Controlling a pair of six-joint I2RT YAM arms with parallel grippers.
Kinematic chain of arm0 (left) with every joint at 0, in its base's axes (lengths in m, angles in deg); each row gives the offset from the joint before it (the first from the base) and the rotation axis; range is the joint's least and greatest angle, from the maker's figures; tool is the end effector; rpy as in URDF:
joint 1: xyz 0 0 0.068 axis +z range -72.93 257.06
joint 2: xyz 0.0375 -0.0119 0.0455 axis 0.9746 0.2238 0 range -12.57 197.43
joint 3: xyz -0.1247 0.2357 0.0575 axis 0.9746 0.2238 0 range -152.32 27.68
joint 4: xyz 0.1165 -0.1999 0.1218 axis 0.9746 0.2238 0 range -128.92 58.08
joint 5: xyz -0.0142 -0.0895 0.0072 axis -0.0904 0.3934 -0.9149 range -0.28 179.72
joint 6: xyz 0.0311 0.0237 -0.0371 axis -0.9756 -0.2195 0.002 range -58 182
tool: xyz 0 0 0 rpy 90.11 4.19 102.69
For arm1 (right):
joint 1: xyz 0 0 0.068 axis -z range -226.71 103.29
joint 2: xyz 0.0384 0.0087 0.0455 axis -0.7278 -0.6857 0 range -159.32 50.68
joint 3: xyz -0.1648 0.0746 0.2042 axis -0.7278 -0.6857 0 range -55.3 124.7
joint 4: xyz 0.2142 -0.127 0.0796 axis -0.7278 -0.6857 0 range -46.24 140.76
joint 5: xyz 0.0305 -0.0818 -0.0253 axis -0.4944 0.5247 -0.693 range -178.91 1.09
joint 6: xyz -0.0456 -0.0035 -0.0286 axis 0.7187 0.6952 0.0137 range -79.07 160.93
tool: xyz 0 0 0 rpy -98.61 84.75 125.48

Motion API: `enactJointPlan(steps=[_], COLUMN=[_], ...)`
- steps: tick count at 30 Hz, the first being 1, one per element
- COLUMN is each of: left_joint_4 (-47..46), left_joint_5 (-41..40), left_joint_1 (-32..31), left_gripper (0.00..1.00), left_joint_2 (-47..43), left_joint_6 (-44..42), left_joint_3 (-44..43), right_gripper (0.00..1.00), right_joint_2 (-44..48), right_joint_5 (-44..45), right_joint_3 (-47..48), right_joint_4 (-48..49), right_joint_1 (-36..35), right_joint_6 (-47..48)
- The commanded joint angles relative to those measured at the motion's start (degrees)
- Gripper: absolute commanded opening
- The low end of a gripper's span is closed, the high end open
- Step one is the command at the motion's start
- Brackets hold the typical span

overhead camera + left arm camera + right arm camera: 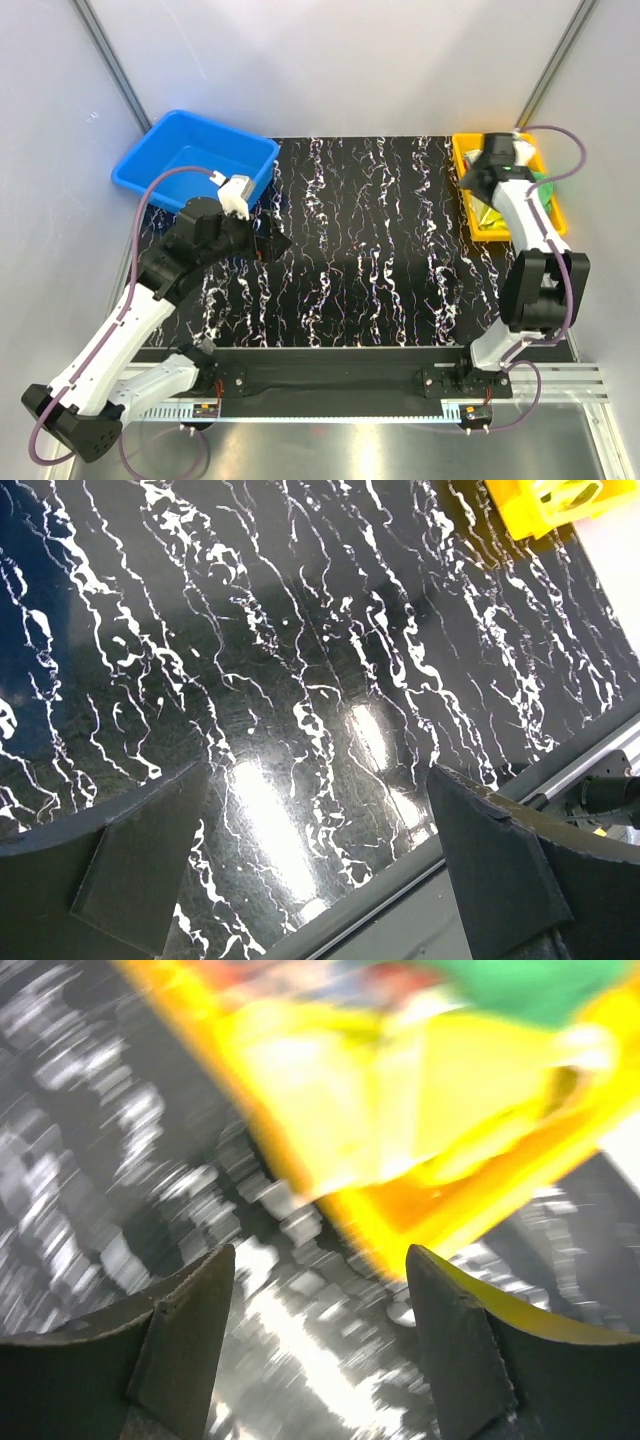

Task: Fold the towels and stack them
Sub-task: Grab crumpled towel

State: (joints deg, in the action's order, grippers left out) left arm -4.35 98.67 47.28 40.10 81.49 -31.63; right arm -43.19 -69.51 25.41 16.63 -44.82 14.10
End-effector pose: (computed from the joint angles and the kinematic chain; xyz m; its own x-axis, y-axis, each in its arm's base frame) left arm 0.1646 -0.1006 0.3603 -0.5867 -0.0439 -0.8086 0.4394 0.8215 -0.3634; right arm 0.3623 -0.0237 0.3005 -0.5396 0.4438 -0.7155 0.5601 0.8237 0.0885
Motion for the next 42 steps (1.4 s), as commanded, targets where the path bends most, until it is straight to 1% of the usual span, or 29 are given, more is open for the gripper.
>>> enactJointPlan(steps=[1,2,3,7,10,12,15,18,20,21,23,25,26,27,30,32,33,34,38,39,40,41,42], left_joint_4=[-3.01,-3.62,-3.89,-4.68,-5.03,-5.56,-6.44,-6.62,-6.79,-6.88,-6.88,-6.88,-6.97,-6.88,-7.14,-7.32,-7.41,-7.23,-8.20,-8.46,-8.72,-8.73,-8.64], left_joint_5=[2.65,3.09,3.35,3.53,3.44,3.53,3.97,4.23,3.71,3.36,2.74,2.56,2.39,2.21,2.56,2.74,2.83,2.91,5.02,5.20,5.29,5.64,5.81], left_joint_1=[-0.02,-0.10,-0.10,-0.10,-0.02,-0.10,-0.10,-0.02,-0.10,-0.10,-0.10,-0.10,-0.02,-0.10,-0.10,-0.10,-0.02,-0.01,-0.01,-0.10,-0.02,-0.10,-0.10], left_gripper=[0.99,0.99,0.99,0.99,0.99,0.99,0.99,0.99,0.99,0.99,0.99,0.99,0.99,0.99,0.99,0.99,0.99,0.99,0.99,0.99,0.99,0.99,0.99], left_joint_2=[-1.95,-2.13,-2.21,-1.69,-1.16,-0.55,0.15,1.12,1.56,1.83,2.70,3.49,3.85,4.11,4.90,5.60,5.69,5.96,5.61,5.52,5.52,5.52,5.61], left_joint_6=[0.46,0.55,0.55,0.29,0.29,0.38,0.99,1.08,0.82,0.56,0.38,0.38,0.38,0.46,0.82,0.91,1.25,1.43,2.66,2.84,3.01,3.10,3.19], left_joint_3=[1.12,1.65,1.83,2.53,2.79,3.32,3.94,3.94,3.85,3.94,3.67,3.50,3.50,3.41,3.50,3.67,3.76,3.76,3.94,4.29,4.29,4.29,4.12], right_gripper=[0.76,0.76,0.75,0.74,0.73,0.72,0.69,0.65,0.61,0.61,0.59,0.57,0.55,0.46,0.30,0.25,0.21,0.14,0.13,0.11,0.04,0.00,0.00], right_joint_2=[-0.61,-1.05,-1.41,-4.65,-5.97,-7.55,-12.47,-19.49,-22.49,-25.29,-28.03,-31.36,-32.16,-33.39,-33.41,-32.62,-31.48,-30.77,-26.12,-25.76,-25.67,-25.58,-25.49], right_joint_5=[0.56,0.21,-0.15,-5.41,-6.30,-6.74,-6.48,-7.88,-8.67,-8.76,-8.59,-8.41,-8.41,-8.32,-5.96,-4.90,-4.46,-3.41,-5.24,-5.25,-6.29,-6.65,-6.91], right_joint_3=[3.67,3.49,3.32,4.19,5.24,8.05,12.45,17.19,21.39,22.73,26.84,29.06,30.46,31.08,32.14,32.32,32.49,32.41,29.87,29.60,29.60,30.55,31.35], right_joint_4=[1.07,1.60,2.48,4.15,7.49,8.37,11.52,13.91,13.83,13.30,12.25,11.11,11.19,11.10,11.71,11.98,12.16,12.42,15.31,15.15,14.80,13.92,11.83], right_joint_1=[6.89,8.03,10.74,15.76,16.65,17.00,17.62,18.06,18.15,18.32,18.24,18.24,18.24,18.32,18.24,18.24,18.24,18.24,18.15,18.15,18.15,18.15,18.15], right_joint_6=[-1.29,-1.38,-1.47,-1.22,1.07,2.82,4.58,6.43,6.96,7.31,7.49,7.93,8.28,8.89,10.21,11.44,12.32,12.85,14.34,14.52,14.70,15.22,15.14])
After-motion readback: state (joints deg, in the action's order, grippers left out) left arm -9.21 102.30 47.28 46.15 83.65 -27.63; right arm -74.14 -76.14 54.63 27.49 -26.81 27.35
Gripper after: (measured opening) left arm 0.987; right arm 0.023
